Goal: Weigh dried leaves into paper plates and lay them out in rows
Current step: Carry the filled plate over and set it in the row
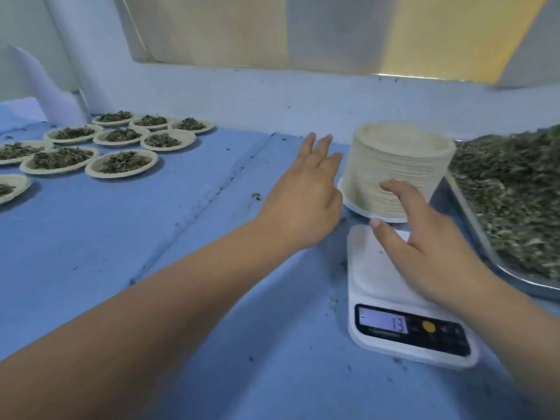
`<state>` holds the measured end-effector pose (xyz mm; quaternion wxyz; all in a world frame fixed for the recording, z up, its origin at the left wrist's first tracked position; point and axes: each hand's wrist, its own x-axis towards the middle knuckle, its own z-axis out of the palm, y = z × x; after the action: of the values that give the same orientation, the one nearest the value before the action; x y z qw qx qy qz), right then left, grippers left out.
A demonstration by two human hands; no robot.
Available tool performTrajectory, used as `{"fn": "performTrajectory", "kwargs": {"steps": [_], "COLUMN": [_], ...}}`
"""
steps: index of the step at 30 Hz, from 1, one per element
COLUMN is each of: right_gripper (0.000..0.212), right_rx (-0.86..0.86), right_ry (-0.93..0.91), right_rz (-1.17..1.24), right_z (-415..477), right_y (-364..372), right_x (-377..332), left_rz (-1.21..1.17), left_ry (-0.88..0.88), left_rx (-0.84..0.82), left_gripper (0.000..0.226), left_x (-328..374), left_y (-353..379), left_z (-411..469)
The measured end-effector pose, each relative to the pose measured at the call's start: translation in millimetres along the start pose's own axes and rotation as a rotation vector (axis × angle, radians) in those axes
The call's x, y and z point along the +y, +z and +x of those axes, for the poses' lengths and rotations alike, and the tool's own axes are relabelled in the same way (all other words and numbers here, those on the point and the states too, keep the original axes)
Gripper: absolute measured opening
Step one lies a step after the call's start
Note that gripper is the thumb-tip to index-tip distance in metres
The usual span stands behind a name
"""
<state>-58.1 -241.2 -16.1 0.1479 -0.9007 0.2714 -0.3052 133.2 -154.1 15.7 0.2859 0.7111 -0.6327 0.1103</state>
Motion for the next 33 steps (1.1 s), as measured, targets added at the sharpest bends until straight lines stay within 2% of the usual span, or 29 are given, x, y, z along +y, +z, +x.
{"fn": "performTrajectory", "kwargs": {"steps": [4, 7, 9, 11, 14, 19, 30, 33], "right_gripper": [0.050, 0.045, 0.048, 0.049, 0.047, 0.045, 0.041, 0.041], "right_rx": [0.062, 0.046, -0.014, -0.054, -0.039, -0.026, -0.002, 0.017], "right_ry": [0.181, 0.294, 0.399, 0.406, 0.395, 0.392, 0.375, 0.359], "right_rz": [-0.224, -0.538, -0.624, -0.668, -0.664, -0.639, -0.615, -0.617], "right_z": [-30.4, -39.9, -40.5, -40.0, -41.9, -40.5, -38.9, -39.2], "right_y": [-47.3, -58.8, -56.4, -51.1, -47.8, -46.9, -48.0, -46.3], "right_x": [69.9, 96.0, 101.4, 104.3, 109.6, 113.2, 114.6, 115.8], "left_rz": [0.102, 0.161, 0.180, 0.252, 0.405, 0.535, 0.626, 0.651], "left_ry": [0.108, 0.134, 0.090, 0.066, 0.114, 0.184, 0.285, 0.280], "left_rx": [0.060, -0.014, -0.084, -0.161, -0.222, -0.231, -0.238, -0.220], "left_gripper": [0.043, 0.044, 0.050, 0.053, 0.053, 0.055, 0.046, 0.051], "left_x": [26.8, 46.9, 58.1, 65.9, 74.0, 73.2, 74.9, 74.3], "left_y": [8.3, 18.3, 24.6, 30.2, 40.5, 46.2, 43.5, 47.6], "left_z": [46.0, 81.6, 99.5, 108.1, 111.1, 116.1, 120.8, 120.5]}}
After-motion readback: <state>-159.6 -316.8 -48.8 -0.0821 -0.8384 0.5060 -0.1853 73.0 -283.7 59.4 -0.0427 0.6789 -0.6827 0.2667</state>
